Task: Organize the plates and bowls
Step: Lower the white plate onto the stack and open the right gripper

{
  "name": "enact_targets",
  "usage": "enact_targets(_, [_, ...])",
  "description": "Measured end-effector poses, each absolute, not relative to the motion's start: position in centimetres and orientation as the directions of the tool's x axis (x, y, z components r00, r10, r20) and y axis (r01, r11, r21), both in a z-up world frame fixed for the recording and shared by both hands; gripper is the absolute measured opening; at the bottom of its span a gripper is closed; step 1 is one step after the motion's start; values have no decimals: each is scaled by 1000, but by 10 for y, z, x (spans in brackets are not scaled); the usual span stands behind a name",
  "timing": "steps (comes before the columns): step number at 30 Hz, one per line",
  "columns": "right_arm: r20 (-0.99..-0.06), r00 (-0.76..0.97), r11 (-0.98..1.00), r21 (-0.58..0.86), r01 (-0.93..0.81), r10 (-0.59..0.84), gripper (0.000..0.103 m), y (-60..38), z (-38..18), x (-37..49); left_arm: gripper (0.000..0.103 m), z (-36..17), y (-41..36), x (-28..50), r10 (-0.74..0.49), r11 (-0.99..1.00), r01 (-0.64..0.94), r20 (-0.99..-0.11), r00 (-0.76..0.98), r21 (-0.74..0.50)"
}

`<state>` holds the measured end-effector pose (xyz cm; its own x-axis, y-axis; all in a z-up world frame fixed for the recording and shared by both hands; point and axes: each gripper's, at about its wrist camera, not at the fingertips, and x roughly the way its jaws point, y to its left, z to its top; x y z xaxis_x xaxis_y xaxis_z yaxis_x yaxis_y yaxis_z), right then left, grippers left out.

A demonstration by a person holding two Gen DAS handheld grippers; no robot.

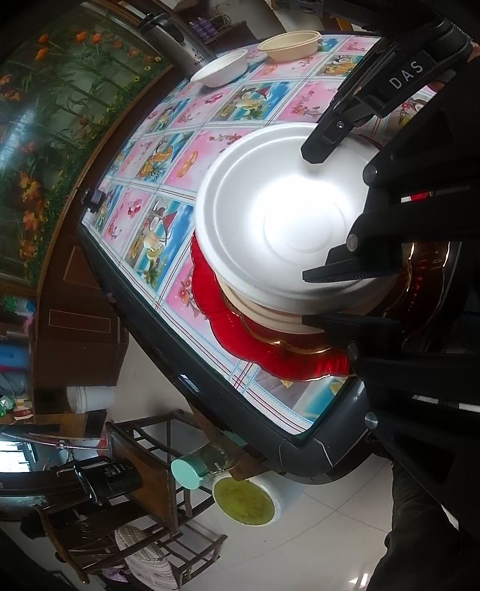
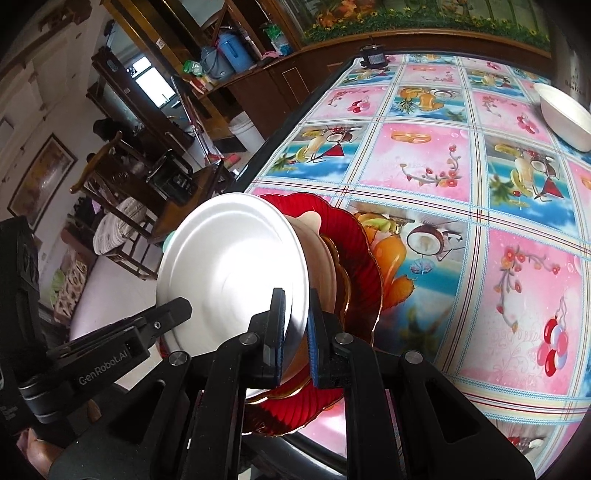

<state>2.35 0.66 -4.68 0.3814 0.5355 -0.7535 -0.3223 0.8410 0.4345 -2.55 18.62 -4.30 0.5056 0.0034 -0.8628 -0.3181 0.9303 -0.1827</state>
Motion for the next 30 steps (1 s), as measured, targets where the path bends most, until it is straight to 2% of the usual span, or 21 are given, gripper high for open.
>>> enact_targets(10, [-761, 404, 857, 394, -333, 507, 11, 9, -45, 23, 15, -40, 197, -25, 15, 919, -344, -854, 520, -193])
enact_targets(15, [-773, 446, 880, 305, -363, 452, 11, 18, -40, 18, 15, -34, 200, -28, 15, 917, -343, -843, 538, -203])
enact_targets(20, [-749, 481, 870, 259, -421, 456, 11, 26, -27, 8, 15, -28, 203, -31, 9, 911, -348, -831, 556, -223])
enact_targets(26, [-794, 437, 879, 243, -410, 423, 11, 25, -35, 17, 15, -21, 210, -35, 17, 900, -366, -818, 574, -238])
enact_targets(30, [-789, 469, 890, 205, -407, 396, 11, 26, -30, 14, 15, -20, 211, -35, 16, 900, -364, -817, 576, -239])
